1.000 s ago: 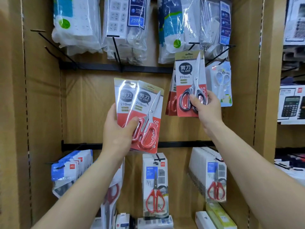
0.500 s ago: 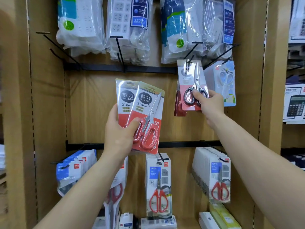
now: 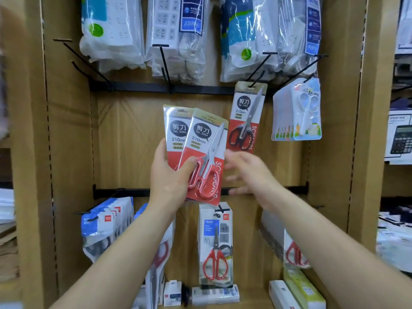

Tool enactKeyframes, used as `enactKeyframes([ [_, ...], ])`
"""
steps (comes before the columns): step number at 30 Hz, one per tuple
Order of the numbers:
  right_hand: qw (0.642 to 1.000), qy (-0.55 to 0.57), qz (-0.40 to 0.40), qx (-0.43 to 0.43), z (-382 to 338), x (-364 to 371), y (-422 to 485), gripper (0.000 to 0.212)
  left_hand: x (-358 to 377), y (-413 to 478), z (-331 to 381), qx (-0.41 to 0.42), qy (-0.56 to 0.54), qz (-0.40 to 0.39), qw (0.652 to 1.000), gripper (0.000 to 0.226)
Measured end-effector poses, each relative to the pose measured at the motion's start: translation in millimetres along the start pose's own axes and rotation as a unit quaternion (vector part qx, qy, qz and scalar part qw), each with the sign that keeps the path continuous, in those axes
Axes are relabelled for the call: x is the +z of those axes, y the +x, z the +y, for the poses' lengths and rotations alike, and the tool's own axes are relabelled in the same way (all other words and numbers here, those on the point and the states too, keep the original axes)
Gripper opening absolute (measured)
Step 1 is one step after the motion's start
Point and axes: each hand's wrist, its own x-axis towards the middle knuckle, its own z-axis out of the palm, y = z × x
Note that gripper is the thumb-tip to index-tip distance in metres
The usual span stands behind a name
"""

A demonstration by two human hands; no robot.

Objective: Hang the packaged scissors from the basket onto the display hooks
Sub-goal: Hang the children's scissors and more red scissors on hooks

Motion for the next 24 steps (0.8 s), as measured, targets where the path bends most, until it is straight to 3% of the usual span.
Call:
enactKeyframes([
  [2,0.999,0.017,-0.037,0.002,3.9,12.1,-16.4,0.049,3.2,-2.3,-3.8,0.008,-0.001,0.006,1.000,0.037],
  [4,0.999,0.051,-0.002,0.002,6.2,18.0,-20.3,0.054,7.4,-4.9,-4.3,0.004,-0.008,0.010,1.000,0.039],
  [13,0.984,0.173,0.048,0.006,8.3,12.4,-14.2,0.037,8.7,-4.2,0.6,0.001,-0.007,0.024,1.000,0.034],
  [19,0.968,0.215,0.127,-0.040,-4.7,-0.8,-4.6,0.023,1.6,3.2,-1.6,0.017,0.034,0.033,0.999,0.050],
  [24,0.950,0.203,0.229,-0.066,-24.4,-37.2,29.7,0.027,-7.5,4.5,-5.4,-0.012,0.033,0.034,0.999,0.054],
])
